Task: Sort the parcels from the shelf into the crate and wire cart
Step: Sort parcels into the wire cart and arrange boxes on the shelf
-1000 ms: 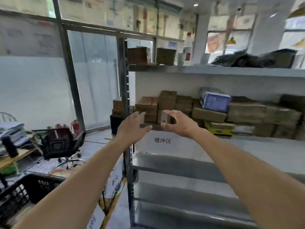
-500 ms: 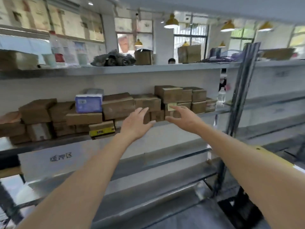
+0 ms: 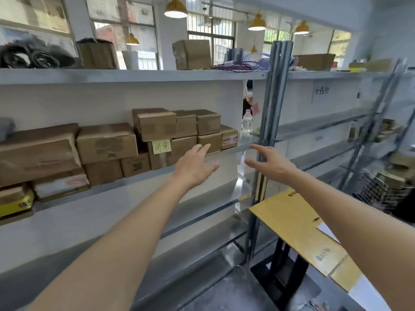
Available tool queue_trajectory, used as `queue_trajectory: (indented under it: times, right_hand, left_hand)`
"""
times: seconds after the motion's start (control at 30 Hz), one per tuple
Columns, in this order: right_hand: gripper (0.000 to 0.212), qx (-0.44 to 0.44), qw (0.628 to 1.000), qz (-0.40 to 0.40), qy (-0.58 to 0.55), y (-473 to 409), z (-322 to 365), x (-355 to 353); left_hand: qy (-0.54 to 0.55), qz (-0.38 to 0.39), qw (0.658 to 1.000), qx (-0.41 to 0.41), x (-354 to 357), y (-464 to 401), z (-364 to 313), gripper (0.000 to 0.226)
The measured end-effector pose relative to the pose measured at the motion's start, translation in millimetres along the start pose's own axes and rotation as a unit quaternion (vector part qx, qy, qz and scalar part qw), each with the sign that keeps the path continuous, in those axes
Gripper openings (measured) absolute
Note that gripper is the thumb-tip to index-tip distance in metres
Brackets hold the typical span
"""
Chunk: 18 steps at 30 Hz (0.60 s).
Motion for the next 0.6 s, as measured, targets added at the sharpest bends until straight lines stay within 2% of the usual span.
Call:
queue_trajectory:
  times: [0.3,0.6]
  right_hand:
    - [0.070,-0.004,1.000,0.018,0.004,-145.9,-91.6,-3.4]
    - [0.072,-0.032,0.998,0.049,-0.026,-269.2,-156.6,20.2]
  left_hand:
    - [0.026,0.013,1.000,-0.012,88.0,-159.8,-25.1,0.076]
    - [0.012,-0.004,0.999,-0.040,135.8,-258.3,-28.2,0.074]
Point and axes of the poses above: each hand's wrist, its own y-axis away from the middle knuckle, its own x-axis out of the palm, z = x × y, the point moved 4 cm from there along -y, towards the middle knuckle, and after that the axes turned 6 degrees about -x, right-handed, at the moved point
